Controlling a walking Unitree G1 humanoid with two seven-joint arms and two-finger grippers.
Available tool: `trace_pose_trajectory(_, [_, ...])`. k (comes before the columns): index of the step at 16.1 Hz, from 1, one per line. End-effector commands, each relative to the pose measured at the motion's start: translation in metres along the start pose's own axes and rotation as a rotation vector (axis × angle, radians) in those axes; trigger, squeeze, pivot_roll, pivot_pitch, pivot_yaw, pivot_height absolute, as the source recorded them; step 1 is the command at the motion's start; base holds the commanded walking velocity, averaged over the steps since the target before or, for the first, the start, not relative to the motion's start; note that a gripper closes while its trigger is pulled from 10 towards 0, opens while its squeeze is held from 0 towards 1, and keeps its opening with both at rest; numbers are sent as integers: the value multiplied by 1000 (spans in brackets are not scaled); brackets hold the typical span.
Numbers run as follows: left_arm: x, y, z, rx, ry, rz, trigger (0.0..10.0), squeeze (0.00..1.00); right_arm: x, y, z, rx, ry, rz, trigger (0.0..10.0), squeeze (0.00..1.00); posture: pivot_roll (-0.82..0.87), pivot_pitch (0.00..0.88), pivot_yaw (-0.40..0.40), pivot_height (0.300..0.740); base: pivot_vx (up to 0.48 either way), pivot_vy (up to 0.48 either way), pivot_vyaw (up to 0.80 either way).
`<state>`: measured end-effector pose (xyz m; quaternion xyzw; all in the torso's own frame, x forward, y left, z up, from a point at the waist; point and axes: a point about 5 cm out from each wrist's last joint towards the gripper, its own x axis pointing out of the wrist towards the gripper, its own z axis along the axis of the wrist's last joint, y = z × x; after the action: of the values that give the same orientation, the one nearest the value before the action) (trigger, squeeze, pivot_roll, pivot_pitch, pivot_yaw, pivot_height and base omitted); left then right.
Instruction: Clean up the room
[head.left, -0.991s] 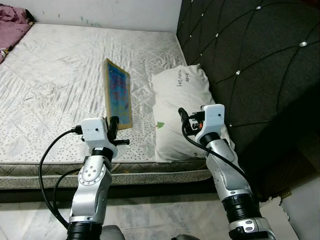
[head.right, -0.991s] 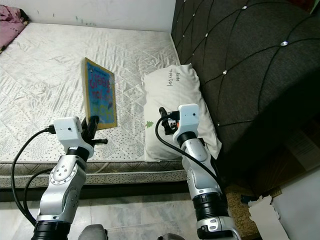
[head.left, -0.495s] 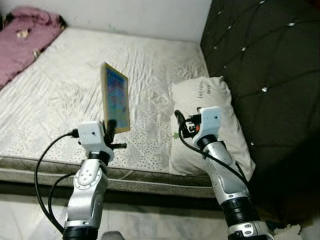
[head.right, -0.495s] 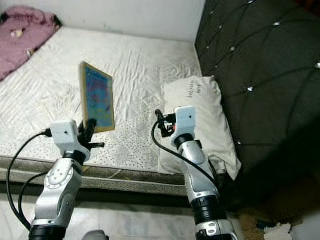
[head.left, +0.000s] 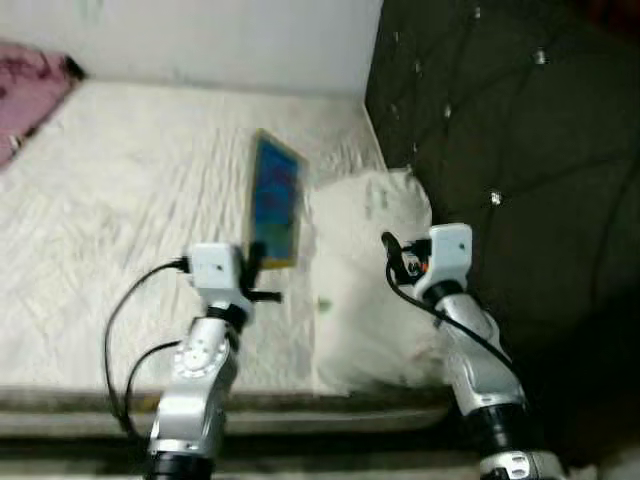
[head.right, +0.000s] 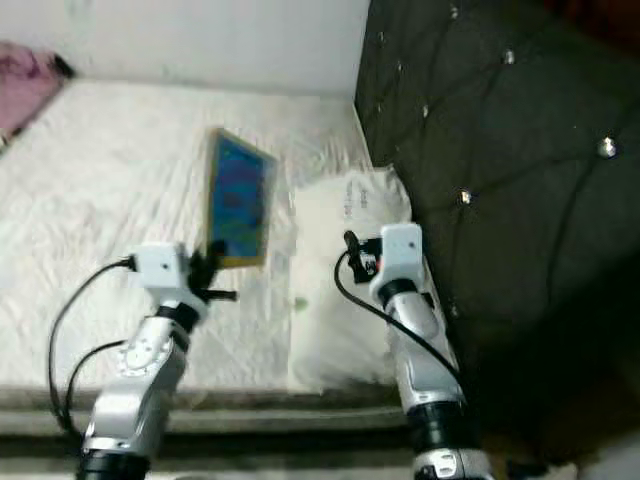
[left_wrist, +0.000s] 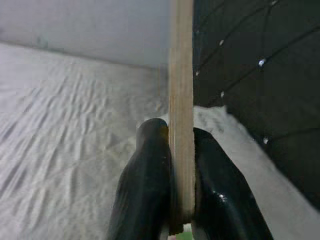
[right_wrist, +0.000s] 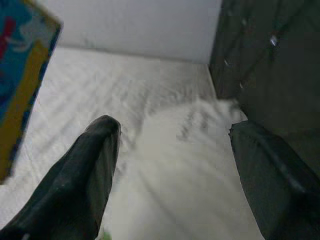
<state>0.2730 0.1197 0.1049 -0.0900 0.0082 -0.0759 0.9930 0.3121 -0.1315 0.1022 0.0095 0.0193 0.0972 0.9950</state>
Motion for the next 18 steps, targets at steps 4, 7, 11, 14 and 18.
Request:
trace_pose_trajectory(4, [1, 8, 6, -14, -35, 80, 10000, 0, 5, 15, 11, -2, -40, 52, 10000, 0, 81, 0, -66, 740, 0, 0, 0])
trace_pose_trajectory(7, [1, 8, 5, -26, -25, 79, 10000, 0, 5, 14, 10, -3, -38, 53, 10000, 0, 82, 0, -68, 740, 0, 0, 0])
trace_pose_trajectory(11, [1, 8, 5, -36, -21, 81, 10000, 0, 5, 15, 10, -4, -35, 58, 10000, 0, 83, 0, -70, 740, 0, 240, 0])
trace_pose_trajectory(14, [1, 9, 4, -37, -18, 82, 10000, 0, 5, 15, 9, -5, -31, 60, 10000, 0, 84, 0, -71, 740, 0, 480, 0])
trace_pose_trajectory(18, [0, 10, 5, -34, -13, 84, 10000, 0, 5, 15, 8, 1, -20, 56, 10000, 0, 86, 0, -70, 740, 0, 480, 0])
